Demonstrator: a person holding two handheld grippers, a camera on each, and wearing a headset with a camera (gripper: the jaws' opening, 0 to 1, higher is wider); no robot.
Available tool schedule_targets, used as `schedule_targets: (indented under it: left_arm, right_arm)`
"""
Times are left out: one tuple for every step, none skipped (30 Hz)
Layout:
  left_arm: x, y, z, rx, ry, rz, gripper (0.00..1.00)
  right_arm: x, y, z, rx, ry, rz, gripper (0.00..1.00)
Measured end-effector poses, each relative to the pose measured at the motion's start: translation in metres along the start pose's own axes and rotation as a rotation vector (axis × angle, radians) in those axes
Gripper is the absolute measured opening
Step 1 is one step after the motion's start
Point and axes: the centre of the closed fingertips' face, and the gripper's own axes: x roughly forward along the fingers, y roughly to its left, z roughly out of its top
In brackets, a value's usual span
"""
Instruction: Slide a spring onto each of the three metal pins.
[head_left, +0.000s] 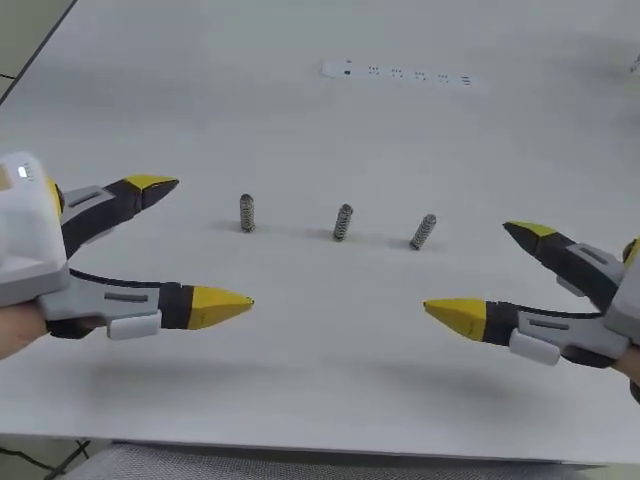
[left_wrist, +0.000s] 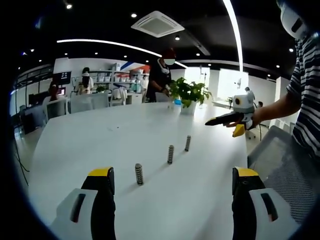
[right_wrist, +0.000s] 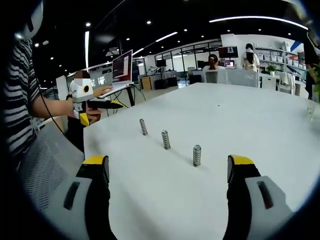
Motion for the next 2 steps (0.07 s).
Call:
schedule_targets:
  left_arm:
    - [-0.0010,0.0008,-0.0005,-0.003,0.000,0.003,0.97]
    - [-0.0023,0.0015,-0.0014,-0.005,0.002,0.006,0.97]
  right_arm:
    - [-0.0011,-0.0011,-0.0004,-0.003,0.002,-0.005,1.00]
    - [-0.0022,-0.0021,-0.0009,-0.004,0.005,-0.009,1.00]
